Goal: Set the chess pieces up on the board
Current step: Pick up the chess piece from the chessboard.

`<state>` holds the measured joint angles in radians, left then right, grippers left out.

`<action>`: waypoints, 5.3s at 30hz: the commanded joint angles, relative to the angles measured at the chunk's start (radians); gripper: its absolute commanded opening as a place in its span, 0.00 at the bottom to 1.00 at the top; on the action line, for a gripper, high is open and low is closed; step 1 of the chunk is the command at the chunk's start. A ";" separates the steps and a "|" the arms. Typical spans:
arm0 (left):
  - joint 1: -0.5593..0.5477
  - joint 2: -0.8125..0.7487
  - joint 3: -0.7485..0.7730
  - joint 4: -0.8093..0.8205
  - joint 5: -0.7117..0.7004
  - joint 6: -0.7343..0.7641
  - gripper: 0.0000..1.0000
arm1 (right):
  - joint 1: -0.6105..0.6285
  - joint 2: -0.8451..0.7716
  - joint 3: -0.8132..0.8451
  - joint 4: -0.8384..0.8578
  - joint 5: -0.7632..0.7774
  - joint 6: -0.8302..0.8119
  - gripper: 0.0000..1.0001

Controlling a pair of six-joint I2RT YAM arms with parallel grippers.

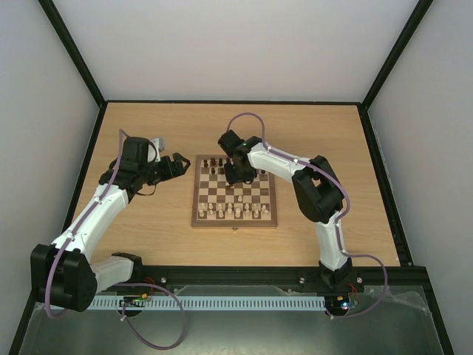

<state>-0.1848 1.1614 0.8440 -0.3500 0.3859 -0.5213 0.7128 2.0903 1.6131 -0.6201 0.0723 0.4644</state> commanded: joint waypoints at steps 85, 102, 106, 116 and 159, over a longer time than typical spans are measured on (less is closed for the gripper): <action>0.007 -0.005 0.008 -0.001 0.010 0.010 0.93 | 0.037 -0.016 0.030 -0.064 0.030 -0.025 0.26; 0.008 -0.009 0.008 0.000 0.009 0.010 0.93 | 0.063 0.064 0.132 -0.124 -0.005 -0.077 0.26; 0.008 -0.009 0.008 -0.001 0.009 0.010 0.93 | 0.071 0.082 0.154 -0.136 -0.002 -0.083 0.25; 0.010 -0.009 0.006 -0.001 0.013 0.012 0.93 | 0.082 0.093 0.155 -0.169 0.025 -0.082 0.26; 0.010 -0.106 0.006 0.019 0.085 -0.009 0.93 | 0.060 -0.091 0.123 -0.110 -0.011 -0.060 0.08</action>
<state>-0.1799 1.1328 0.8440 -0.3500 0.4095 -0.5205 0.7929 2.1414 1.7325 -0.7341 0.1043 0.3847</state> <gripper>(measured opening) 0.926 0.103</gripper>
